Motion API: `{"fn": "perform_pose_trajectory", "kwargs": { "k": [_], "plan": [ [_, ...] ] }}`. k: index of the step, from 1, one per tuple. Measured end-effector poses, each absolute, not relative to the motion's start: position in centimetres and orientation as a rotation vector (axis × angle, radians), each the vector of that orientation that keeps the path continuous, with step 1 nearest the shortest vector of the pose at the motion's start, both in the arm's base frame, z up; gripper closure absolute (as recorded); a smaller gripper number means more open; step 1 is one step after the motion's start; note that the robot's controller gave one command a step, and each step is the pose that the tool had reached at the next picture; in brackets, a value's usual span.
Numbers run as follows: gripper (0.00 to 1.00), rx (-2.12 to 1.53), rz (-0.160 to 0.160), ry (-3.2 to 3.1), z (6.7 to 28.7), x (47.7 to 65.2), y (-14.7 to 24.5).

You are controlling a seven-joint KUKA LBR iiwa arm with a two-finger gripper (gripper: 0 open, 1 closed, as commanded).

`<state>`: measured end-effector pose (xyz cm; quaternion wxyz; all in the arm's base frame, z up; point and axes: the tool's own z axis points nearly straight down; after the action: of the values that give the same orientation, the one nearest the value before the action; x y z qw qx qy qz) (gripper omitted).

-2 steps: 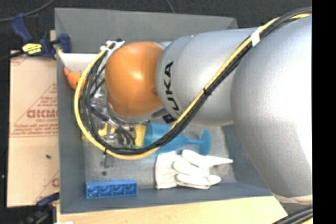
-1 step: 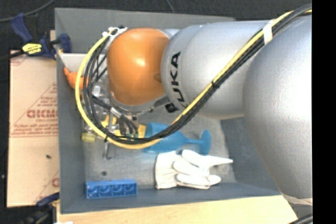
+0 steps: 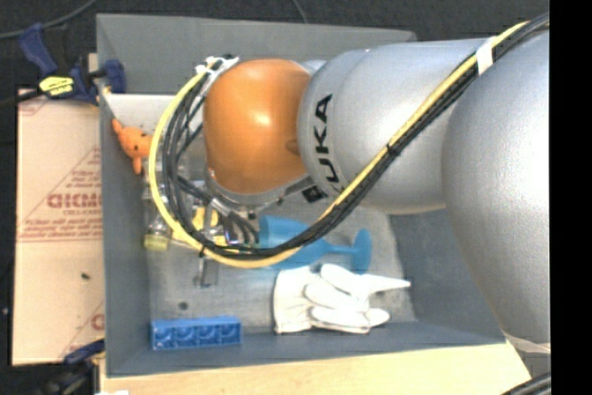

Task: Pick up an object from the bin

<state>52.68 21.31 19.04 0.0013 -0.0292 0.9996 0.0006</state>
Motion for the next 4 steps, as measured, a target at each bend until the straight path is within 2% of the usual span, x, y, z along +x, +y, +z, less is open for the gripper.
{"fn": "perform_pose_trajectory", "kwargs": {
  "k": [1, 2, 3, 4],
  "plan": [
    [0.00, -0.061, 0.003, 3.140, 28.3, 52.5, 22.4],
    [0.00, -0.168, 0.005, 3.127, 23.1, 52.2, 21.2],
    [0.00, 0.094, 0.006, 3.136, 16.9, 51.3, 20.0],
    [0.00, -0.129, 0.004, 3.129, 14.8, 51.6, 19.3]
  ]
}}
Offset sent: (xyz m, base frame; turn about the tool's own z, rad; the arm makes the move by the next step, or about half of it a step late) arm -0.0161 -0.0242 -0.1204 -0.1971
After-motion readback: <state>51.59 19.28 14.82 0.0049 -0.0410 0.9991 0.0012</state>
